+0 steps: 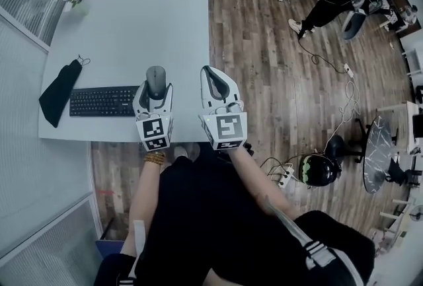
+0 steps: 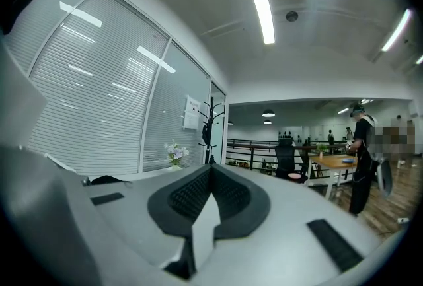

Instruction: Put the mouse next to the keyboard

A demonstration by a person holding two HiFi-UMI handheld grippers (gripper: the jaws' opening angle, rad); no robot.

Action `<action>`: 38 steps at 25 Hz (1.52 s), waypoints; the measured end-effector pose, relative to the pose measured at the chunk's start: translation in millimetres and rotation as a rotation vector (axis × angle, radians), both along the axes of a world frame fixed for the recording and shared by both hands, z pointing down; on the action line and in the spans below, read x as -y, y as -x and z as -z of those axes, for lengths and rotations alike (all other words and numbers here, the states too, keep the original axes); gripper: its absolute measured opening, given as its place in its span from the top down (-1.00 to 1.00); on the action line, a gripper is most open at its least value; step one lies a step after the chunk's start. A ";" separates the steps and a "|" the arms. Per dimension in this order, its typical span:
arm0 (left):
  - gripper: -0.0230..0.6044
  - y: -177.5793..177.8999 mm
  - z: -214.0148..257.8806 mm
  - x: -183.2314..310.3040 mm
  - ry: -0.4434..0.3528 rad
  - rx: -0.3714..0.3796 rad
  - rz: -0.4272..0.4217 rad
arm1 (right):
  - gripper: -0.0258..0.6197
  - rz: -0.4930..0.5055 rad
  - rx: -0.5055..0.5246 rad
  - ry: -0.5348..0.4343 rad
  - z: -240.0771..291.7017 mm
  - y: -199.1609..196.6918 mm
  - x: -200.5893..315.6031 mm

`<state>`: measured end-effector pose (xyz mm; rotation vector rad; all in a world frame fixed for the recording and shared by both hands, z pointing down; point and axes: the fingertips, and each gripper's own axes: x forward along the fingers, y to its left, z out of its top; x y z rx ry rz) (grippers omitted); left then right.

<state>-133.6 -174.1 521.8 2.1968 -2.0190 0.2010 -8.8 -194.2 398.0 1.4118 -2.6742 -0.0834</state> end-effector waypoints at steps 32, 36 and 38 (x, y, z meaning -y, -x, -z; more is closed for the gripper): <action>-0.05 -36.8 -140.7 0.9 0.323 -0.012 -0.074 | 0.92 -0.160 0.042 0.090 -21.9 -92.9 32.5; -0.05 -42.2 -159.5 -1.5 0.364 -0.014 -0.073 | 0.92 -0.168 0.040 0.097 -25.7 -101.0 34.4; -0.05 -41.2 -170.3 -6.1 0.384 -0.014 -0.066 | 0.92 -0.169 0.040 0.103 -28.0 -102.7 32.6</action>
